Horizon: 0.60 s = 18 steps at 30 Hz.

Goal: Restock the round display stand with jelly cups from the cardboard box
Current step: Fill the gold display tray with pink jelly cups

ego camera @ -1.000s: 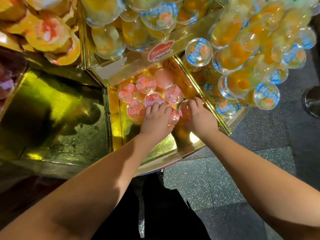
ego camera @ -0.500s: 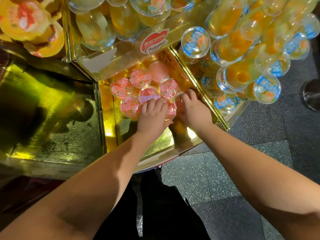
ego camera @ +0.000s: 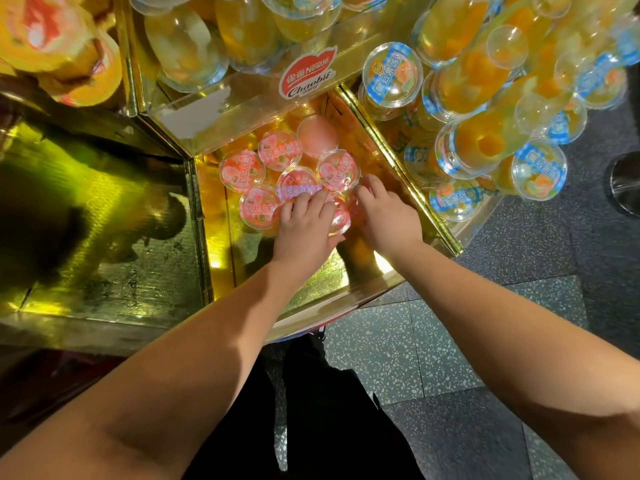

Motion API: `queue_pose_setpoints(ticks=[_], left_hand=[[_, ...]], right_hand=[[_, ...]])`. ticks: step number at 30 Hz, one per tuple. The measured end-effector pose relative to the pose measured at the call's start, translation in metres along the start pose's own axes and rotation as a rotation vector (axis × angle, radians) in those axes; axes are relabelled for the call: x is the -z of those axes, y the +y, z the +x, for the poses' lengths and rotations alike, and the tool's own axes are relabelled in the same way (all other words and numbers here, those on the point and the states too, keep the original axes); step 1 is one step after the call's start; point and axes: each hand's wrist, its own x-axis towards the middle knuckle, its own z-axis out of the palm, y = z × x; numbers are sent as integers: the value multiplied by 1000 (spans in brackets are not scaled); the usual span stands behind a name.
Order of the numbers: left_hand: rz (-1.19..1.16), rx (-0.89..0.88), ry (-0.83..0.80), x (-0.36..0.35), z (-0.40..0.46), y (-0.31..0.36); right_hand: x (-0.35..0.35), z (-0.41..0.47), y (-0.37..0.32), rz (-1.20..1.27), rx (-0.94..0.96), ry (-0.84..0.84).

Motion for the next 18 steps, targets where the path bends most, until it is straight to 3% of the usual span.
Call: queue_pose_setpoints(ticks=[4,11,14,18], left_hand=[[-12,24,-21,-2,-2,1],[7,47,-269,20,-7,7],[-71,34,-344,42,-11,4],[-334,151,-262,88,-27,-11]], right_hand=[[-5,-2,1,6,0,13],[2,-15,-3,35,-31,-78],[17,-26,-5,123,-83,-159],[49,-46,-17,270,-158,-63]])
